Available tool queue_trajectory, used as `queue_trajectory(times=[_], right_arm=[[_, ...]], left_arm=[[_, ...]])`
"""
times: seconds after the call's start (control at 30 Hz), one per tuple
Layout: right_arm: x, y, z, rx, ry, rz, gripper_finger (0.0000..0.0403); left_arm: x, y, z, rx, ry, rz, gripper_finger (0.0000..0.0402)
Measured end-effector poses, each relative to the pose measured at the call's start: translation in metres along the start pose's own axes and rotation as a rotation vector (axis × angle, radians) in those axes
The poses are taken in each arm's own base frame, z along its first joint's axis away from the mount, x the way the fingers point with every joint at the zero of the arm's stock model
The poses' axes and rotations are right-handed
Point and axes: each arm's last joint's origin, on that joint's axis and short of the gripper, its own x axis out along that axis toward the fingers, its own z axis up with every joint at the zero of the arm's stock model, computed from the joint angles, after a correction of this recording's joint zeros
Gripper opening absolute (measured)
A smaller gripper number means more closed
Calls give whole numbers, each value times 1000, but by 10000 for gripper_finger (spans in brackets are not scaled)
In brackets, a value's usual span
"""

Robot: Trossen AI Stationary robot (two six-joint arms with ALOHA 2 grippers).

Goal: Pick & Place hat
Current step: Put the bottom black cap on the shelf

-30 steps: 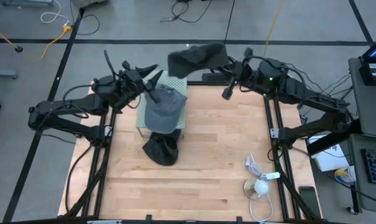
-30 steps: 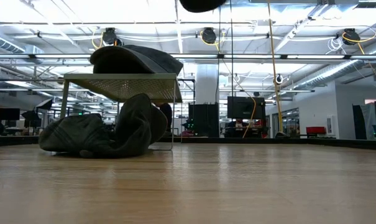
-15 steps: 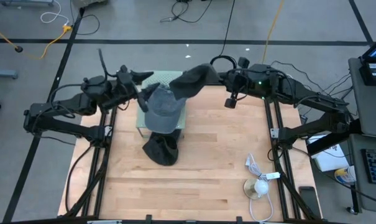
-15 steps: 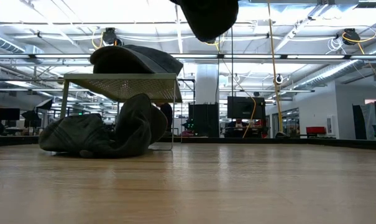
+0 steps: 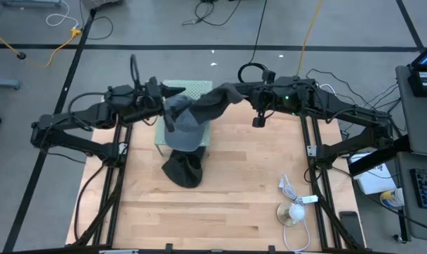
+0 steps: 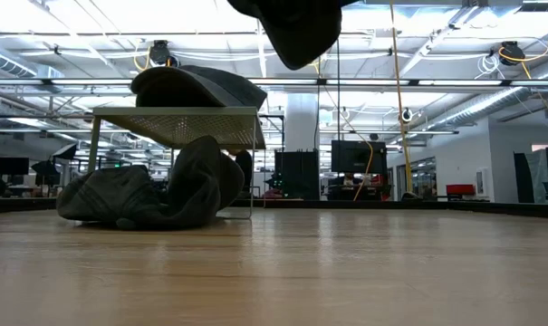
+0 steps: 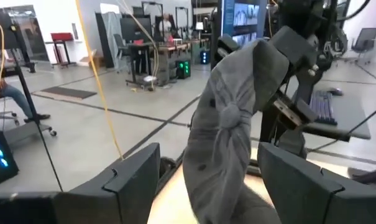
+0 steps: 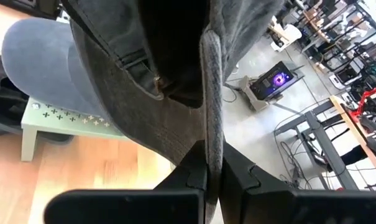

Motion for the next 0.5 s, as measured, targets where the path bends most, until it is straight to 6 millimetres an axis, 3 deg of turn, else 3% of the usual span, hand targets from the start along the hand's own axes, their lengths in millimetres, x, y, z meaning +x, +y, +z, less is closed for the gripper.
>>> queue_trajectory(times=[0.17, 0.5], right_arm=[[1, 1, 0, -1, 5, 2, 5], [0, 2, 0, -4, 6, 9, 5]], left_arm=[[16, -2, 17, 27, 17, -7, 276], [52, -7, 29, 43, 134, -102, 276]])
